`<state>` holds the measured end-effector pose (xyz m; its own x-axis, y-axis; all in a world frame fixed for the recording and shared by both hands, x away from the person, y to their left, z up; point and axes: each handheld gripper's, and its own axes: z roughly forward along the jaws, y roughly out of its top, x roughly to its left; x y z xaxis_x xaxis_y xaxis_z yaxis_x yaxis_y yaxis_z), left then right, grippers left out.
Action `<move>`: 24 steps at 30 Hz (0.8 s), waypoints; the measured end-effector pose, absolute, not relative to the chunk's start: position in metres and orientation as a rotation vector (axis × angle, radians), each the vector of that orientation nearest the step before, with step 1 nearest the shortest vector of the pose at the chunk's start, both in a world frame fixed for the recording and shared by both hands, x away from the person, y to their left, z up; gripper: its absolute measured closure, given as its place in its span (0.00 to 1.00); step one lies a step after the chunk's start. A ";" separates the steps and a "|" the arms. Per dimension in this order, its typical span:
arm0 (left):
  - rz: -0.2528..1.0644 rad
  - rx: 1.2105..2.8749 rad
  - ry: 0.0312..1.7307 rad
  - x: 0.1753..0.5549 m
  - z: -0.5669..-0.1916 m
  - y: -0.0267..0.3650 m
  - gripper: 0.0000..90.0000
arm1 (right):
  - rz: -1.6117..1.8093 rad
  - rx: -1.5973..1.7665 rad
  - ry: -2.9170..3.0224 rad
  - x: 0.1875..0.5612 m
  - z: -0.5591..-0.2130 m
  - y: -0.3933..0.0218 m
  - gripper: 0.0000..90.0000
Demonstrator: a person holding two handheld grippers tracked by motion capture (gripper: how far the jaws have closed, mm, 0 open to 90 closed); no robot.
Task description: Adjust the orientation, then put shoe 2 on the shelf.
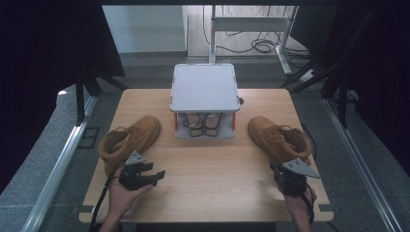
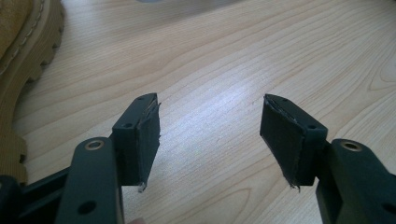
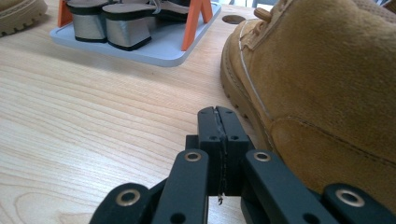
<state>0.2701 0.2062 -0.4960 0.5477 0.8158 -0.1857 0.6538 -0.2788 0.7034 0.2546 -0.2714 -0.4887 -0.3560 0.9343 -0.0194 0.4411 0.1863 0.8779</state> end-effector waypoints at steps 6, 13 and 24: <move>0.303 2.000 1.149 0.263 -0.484 0.206 0.42 | 1.127 1.279 1.898 0.255 -0.487 -0.267 0.95; 0.367 1.952 1.111 0.254 -0.457 0.212 0.42 | 1.140 1.276 1.931 0.255 -0.487 -0.260 0.89; 0.457 1.869 1.126 0.255 -0.419 0.237 0.43 | 1.137 1.284 1.919 0.255 -0.487 -0.254 0.64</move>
